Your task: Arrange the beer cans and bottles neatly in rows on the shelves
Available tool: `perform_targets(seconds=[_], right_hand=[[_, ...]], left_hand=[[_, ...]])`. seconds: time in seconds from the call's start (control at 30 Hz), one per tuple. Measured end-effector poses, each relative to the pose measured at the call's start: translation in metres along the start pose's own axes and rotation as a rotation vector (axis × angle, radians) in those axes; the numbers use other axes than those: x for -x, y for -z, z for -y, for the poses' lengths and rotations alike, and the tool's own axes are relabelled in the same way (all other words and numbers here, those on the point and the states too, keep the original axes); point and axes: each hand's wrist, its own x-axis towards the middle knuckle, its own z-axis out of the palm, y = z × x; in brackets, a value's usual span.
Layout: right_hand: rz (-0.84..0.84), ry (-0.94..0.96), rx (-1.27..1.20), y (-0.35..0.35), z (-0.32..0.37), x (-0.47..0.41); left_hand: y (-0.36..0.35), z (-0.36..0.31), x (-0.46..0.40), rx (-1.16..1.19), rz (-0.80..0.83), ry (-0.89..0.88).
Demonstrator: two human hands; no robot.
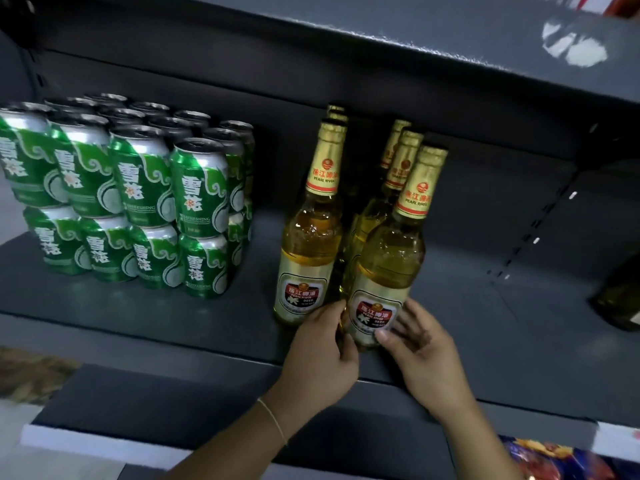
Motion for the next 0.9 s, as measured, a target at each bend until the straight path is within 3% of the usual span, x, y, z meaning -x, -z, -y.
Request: perform_targets(seconds=[0.2,0.47,0.9], right_hand=[[0.058,0.025,0.047,-0.0033,-0.0038,-0.0021],[0.070,0.057,0.115,-0.0041,-0.0040,-0.0012],[0.064,0.093,0.165,-0.0063,-0.0024,0.0022]], left_hand=[[-0.0040,-0.0043,0.0050,-0.089,-0.122,0.018],[-0.0063,-0.0082,0.0067,-0.215,-0.146,0.012],[-0.0072,-0.0066,0.0093,-0.193,-0.175,-0.019]])
